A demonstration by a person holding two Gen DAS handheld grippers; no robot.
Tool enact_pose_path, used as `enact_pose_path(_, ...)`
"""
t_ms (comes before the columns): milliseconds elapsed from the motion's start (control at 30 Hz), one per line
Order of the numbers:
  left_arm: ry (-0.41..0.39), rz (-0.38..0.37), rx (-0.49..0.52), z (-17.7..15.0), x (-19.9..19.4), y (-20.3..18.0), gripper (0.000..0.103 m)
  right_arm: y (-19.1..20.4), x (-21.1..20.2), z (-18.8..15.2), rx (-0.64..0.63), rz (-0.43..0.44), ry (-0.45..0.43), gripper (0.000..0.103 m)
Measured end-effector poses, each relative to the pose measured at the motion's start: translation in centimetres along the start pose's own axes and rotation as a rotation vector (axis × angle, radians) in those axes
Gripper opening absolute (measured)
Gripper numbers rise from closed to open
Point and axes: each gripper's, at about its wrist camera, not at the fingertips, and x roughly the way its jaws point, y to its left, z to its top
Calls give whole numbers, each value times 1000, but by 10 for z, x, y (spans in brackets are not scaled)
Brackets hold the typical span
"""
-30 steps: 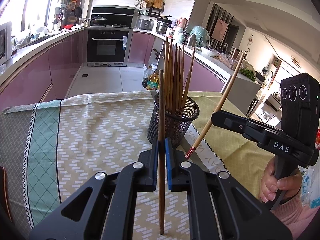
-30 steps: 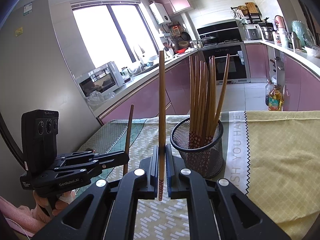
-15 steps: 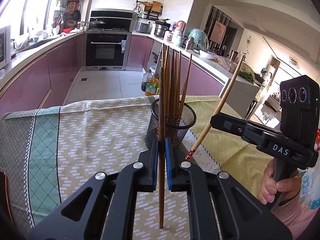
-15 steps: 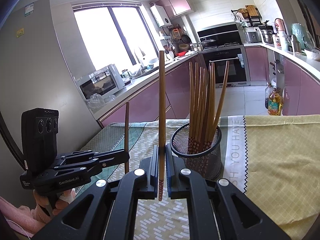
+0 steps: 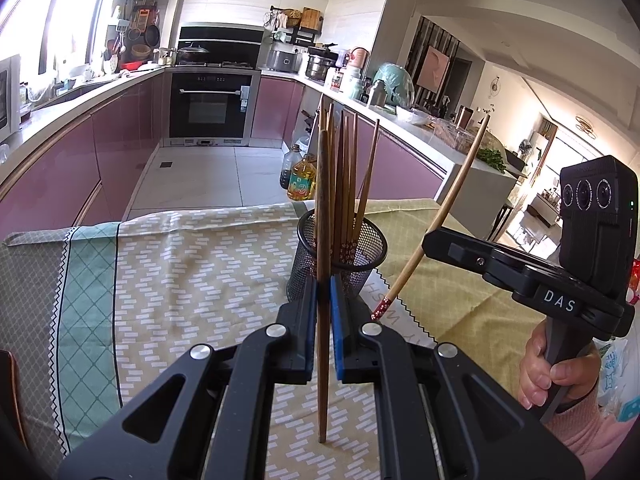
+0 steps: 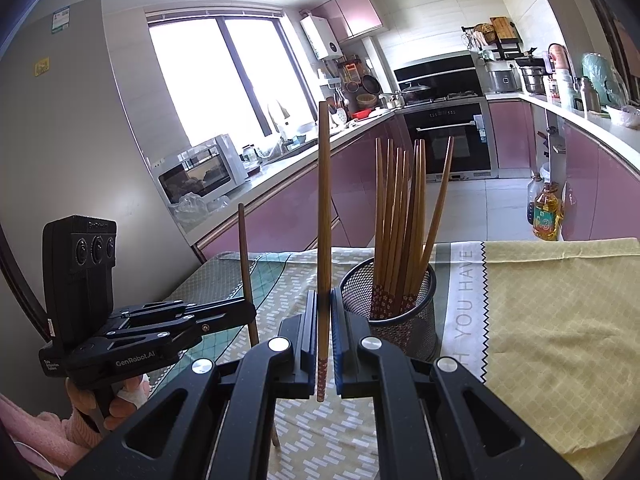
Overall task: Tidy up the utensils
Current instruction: 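Carry both upright chopsticks above the mesh holder with both tools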
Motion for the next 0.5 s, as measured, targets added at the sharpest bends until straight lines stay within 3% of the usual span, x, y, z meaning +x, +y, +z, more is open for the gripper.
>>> enact_pose_path(500,-21,-8,6,6,-4,0,7,2,-7,5,-12,-12,-25,6)
